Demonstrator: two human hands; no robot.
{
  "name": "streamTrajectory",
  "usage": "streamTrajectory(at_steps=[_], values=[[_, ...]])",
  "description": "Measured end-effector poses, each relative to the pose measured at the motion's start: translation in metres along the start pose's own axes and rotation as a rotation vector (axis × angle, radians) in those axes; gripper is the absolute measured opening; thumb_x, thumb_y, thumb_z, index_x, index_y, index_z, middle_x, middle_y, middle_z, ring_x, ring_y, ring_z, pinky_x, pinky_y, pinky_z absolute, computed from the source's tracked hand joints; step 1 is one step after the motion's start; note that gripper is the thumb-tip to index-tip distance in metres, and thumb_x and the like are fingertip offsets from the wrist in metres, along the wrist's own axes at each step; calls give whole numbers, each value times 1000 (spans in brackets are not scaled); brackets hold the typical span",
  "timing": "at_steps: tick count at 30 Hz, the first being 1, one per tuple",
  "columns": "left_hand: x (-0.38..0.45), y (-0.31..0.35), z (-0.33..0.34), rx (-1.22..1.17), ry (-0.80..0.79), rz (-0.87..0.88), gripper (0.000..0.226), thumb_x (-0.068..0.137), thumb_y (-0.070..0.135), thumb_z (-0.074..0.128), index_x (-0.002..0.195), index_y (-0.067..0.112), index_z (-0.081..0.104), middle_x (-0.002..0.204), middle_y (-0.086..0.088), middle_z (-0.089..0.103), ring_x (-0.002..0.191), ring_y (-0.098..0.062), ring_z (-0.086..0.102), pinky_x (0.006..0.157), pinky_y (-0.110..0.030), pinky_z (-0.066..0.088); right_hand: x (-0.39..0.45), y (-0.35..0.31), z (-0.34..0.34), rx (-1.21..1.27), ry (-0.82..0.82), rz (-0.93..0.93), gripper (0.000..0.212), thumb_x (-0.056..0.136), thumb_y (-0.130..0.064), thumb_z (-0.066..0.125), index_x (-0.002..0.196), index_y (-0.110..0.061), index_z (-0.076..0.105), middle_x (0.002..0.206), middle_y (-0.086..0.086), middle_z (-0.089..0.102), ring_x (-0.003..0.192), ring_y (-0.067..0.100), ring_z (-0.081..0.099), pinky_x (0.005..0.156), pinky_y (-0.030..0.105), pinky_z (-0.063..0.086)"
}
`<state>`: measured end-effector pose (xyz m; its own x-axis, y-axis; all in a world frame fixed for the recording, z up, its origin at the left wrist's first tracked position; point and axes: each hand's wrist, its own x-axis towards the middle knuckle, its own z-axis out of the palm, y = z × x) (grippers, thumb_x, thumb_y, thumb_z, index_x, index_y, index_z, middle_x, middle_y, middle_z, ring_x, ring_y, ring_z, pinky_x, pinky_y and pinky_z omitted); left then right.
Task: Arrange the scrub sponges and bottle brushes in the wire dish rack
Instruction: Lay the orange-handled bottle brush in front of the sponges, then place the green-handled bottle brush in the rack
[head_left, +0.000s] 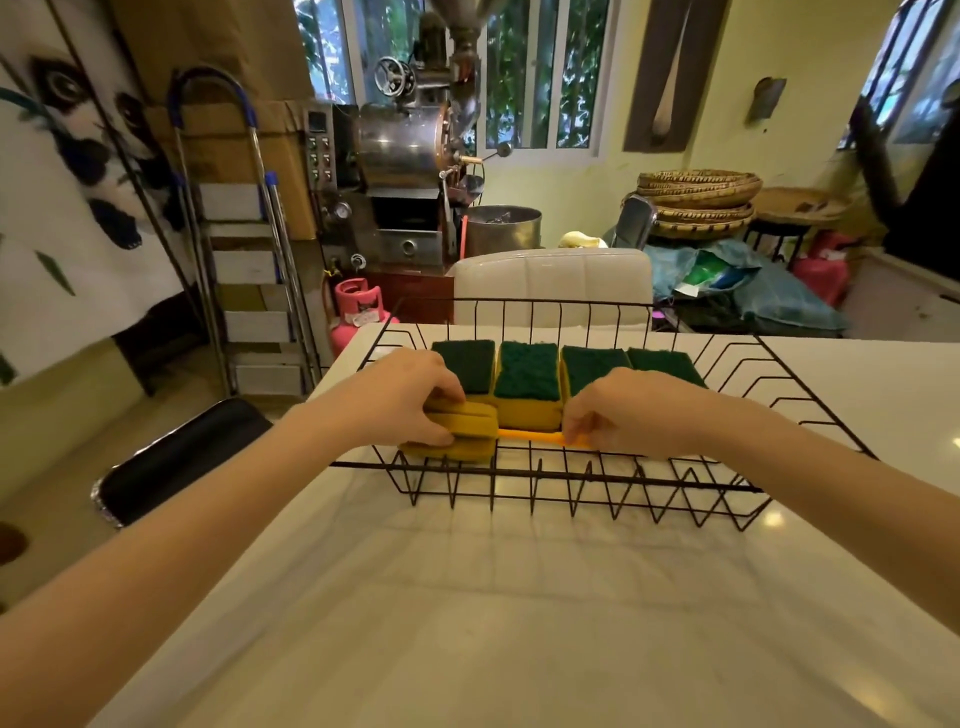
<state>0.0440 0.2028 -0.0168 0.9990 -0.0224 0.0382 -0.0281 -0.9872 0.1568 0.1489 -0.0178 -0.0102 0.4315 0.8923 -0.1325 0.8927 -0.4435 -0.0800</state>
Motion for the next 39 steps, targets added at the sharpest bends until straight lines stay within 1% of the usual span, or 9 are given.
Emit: streamTrajectory(at_steps=[4, 12, 15, 19, 22, 26, 30, 33, 39], values=[[2, 3, 1, 44, -21, 7, 42, 74, 34, 65, 114, 23, 54, 107, -1, 61, 90, -12, 51, 79, -26, 43, -4, -2, 0, 26, -52, 6, 26, 86, -26, 54, 112, -27, 58, 110, -3, 60, 96, 14, 54, 87, 33, 47], [-4, 13, -7, 68, -96, -7, 43, 79, 34, 60, 118, 22, 49, 109, -4, 62, 91, -15, 54, 78, -26, 43, -14, -6, -7, 145, -73, 17, 30, 87, -25, 54, 116, -26, 55, 120, 0, 58, 103, 15, 52, 90, 28, 41], [-11, 20, -16, 36, -85, -9, 45, 81, 34, 58, 122, 21, 47, 117, -5, 60, 101, -19, 55, 86, -30, 46, -25, -11, -15, 217, -5, -3, 26, 86, -24, 55, 112, -26, 58, 116, -2, 60, 104, 15, 54, 89, 28, 44], [-30, 38, -27, -7, -3, 39, 45, 81, 35, 57, 122, 21, 49, 118, -2, 60, 103, -17, 55, 85, -26, 45, -46, -24, -23, 304, 161, -38, 30, 85, -24, 56, 115, -28, 54, 109, -10, 56, 98, 4, 52, 78, 14, 42], [-54, 54, -34, -141, 91, 100, 41, 79, 37, 59, 117, 26, 53, 108, 7, 61, 97, -7, 56, 74, -12, 40, -65, -41, -24, 329, 297, -71, 40, 82, -27, 60, 121, -29, 49, 110, -15, 51, 98, 0, 49, 78, 11, 40], [-92, 80, -35, -357, 109, 176, 48, 71, 52, 55, 116, 35, 51, 106, 22, 57, 98, 9, 52, 79, -7, 45, -97, -66, -15, 355, 363, -150, 48, 78, -37, 63, 121, -36, 43, 114, -19, 49, 104, -3, 47, 83, 14, 42], [-127, 97, -22, -426, -29, 229, 58, 68, 57, 58, 122, 44, 42, 116, 29, 50, 106, 12, 46, 85, -9, 43, -126, -91, 4, 395, 246, -201, 52, 74, -49, 62, 120, -46, 37, 114, -28, 45, 103, -7, 47, 82, 13, 43], [-144, 104, -9, -414, -207, 235, 63, 67, 56, 59, 124, 48, 34, 124, 32, 43, 110, 14, 41, 89, -11, 41, -139, -104, 21, 397, 81, -171, 55, 71, -56, 61, 120, -43, 39, 114, -21, 49, 97, -5, 48, 77, 20, 47], [-160, 108, 0, -329, -411, 239, 63, 59, 56, 67, 115, 51, 38, 118, 31, 46, 106, 13, 42, 89, -12, 40, -156, -122, 36, 403, -146, -166, 44, 68, -53, 67, 107, -35, 54, 90, -15, 60, 81, 3, 57, 64, 16, 47]])
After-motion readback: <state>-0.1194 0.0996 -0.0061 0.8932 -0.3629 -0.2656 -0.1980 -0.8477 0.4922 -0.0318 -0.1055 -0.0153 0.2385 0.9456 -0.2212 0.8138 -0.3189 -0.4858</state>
